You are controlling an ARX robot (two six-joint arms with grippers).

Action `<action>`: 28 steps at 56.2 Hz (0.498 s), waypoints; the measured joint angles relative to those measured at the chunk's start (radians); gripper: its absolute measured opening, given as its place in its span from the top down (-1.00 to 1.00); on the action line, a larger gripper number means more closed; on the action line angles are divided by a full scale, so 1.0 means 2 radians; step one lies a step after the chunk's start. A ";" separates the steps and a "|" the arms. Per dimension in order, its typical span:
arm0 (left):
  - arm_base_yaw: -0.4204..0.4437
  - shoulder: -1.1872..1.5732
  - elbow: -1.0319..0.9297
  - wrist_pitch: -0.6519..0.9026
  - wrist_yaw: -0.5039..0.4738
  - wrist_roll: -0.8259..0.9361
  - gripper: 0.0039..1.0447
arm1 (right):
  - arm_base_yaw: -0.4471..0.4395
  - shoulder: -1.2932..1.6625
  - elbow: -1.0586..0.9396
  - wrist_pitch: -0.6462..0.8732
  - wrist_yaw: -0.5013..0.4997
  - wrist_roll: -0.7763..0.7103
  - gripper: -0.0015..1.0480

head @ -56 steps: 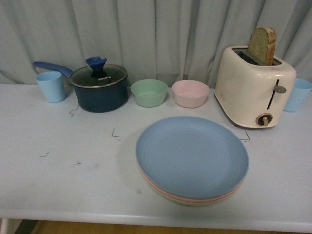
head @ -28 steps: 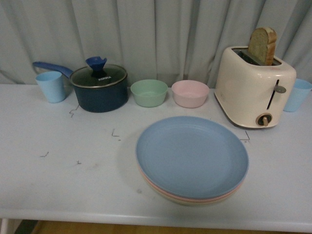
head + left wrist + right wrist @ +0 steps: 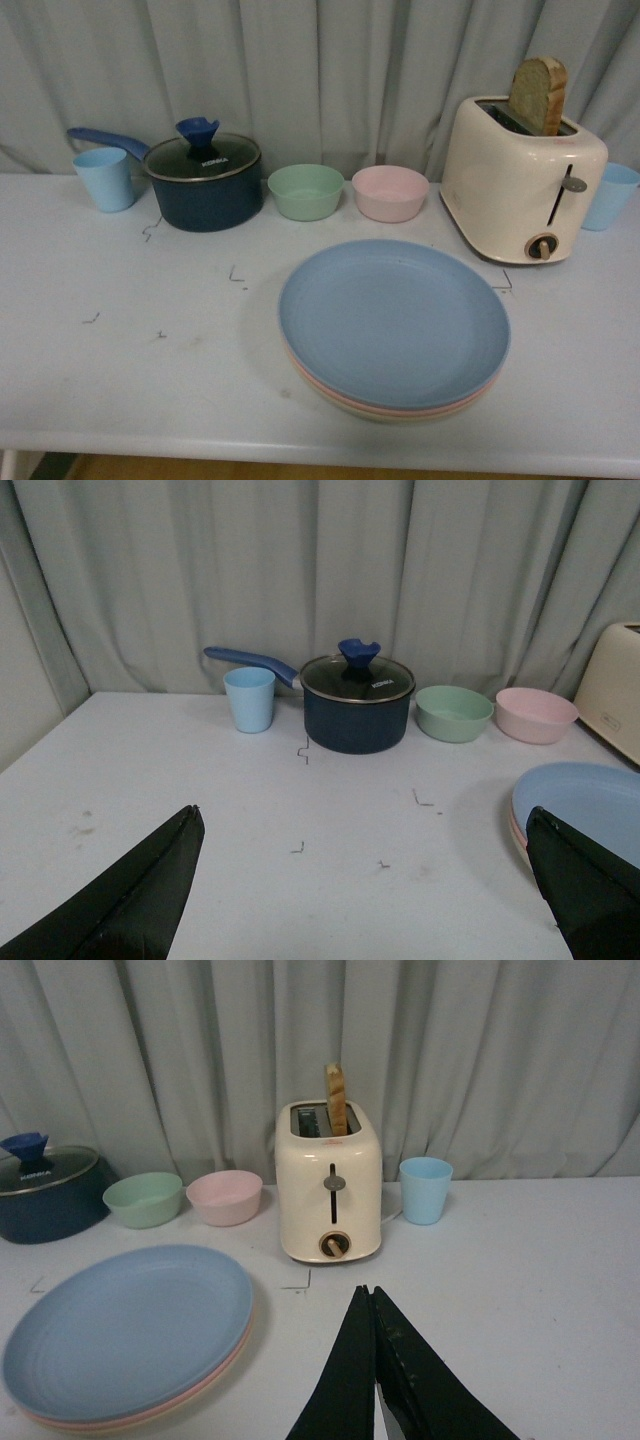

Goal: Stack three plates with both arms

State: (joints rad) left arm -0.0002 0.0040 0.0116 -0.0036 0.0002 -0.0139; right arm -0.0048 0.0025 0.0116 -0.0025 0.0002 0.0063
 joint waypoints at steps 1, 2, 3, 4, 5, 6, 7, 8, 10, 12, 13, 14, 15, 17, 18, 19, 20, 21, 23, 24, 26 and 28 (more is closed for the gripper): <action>0.000 0.000 0.000 0.000 0.000 0.000 -0.88 | 0.000 0.000 0.000 0.000 0.000 0.000 0.96; 0.000 0.000 0.000 0.000 0.000 0.000 -0.88 | 0.000 0.000 0.000 -0.001 0.000 0.000 0.96; 0.000 0.000 0.000 0.000 0.000 0.000 -0.88 | 0.000 0.000 0.000 -0.001 0.000 0.000 0.96; 0.000 0.000 0.000 0.000 0.000 0.000 -0.88 | 0.000 0.000 0.000 -0.001 0.000 0.000 0.96; 0.000 0.000 0.000 0.000 0.000 0.000 -0.88 | 0.000 0.000 0.000 0.000 0.000 0.000 0.94; 0.000 0.000 0.000 0.000 0.000 0.000 -0.88 | 0.000 0.000 0.000 0.000 0.000 0.000 0.87; 0.000 0.000 0.000 0.000 0.000 0.000 -0.88 | 0.000 0.000 0.000 0.000 0.000 0.000 0.77; 0.000 0.000 0.000 0.000 0.000 0.000 -0.88 | 0.000 0.000 0.000 0.000 0.000 0.000 0.74; 0.000 0.000 0.000 0.000 0.000 0.000 -0.88 | 0.000 0.000 0.000 0.000 0.000 0.000 0.60; 0.000 0.000 0.000 0.000 0.000 0.000 -0.88 | 0.000 0.000 0.000 0.000 0.000 0.000 0.49; 0.000 0.000 0.000 0.000 0.000 0.000 -0.88 | 0.000 0.000 0.000 0.000 0.000 0.000 0.42; 0.000 0.000 0.000 0.000 0.000 0.000 -0.88 | 0.000 0.000 0.000 -0.001 0.000 0.000 0.36; 0.000 0.000 0.000 0.000 0.000 0.000 -0.88 | 0.000 0.000 0.000 -0.001 0.000 0.000 0.31; 0.000 0.000 0.000 0.000 0.000 0.000 -0.88 | 0.000 0.000 0.000 0.000 0.000 0.000 0.15; 0.000 0.000 0.000 0.000 0.000 0.000 -0.88 | 0.000 0.000 0.000 0.000 0.000 0.000 0.13; 0.000 0.000 0.000 0.000 0.000 0.000 -0.88 | 0.000 0.000 0.000 0.000 0.000 0.000 0.06; 0.000 0.000 0.000 0.000 0.000 0.000 -0.88 | 0.000 0.000 0.000 0.000 0.000 0.000 -0.01; 0.000 0.000 0.000 0.000 0.000 0.000 -0.88 | 0.000 0.000 0.000 0.000 0.000 0.000 -0.09; 0.000 0.000 0.000 0.000 0.000 0.000 -0.88 | 0.000 0.000 0.000 0.000 0.000 0.000 -0.19; 0.000 0.000 0.000 0.000 0.000 0.000 -0.88 | 0.000 0.000 0.000 0.000 0.000 0.000 -0.25; 0.000 0.000 0.000 0.000 0.000 0.000 -0.88 | 0.000 0.000 0.000 0.000 0.000 0.000 -0.38; 0.000 0.000 0.000 0.000 0.000 0.000 -0.88 | 0.000 0.000 0.000 0.000 0.000 0.000 -0.47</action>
State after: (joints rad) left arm -0.0002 0.0040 0.0116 -0.0036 -0.0002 -0.0139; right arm -0.0048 0.0025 0.0116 -0.0032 0.0006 0.0059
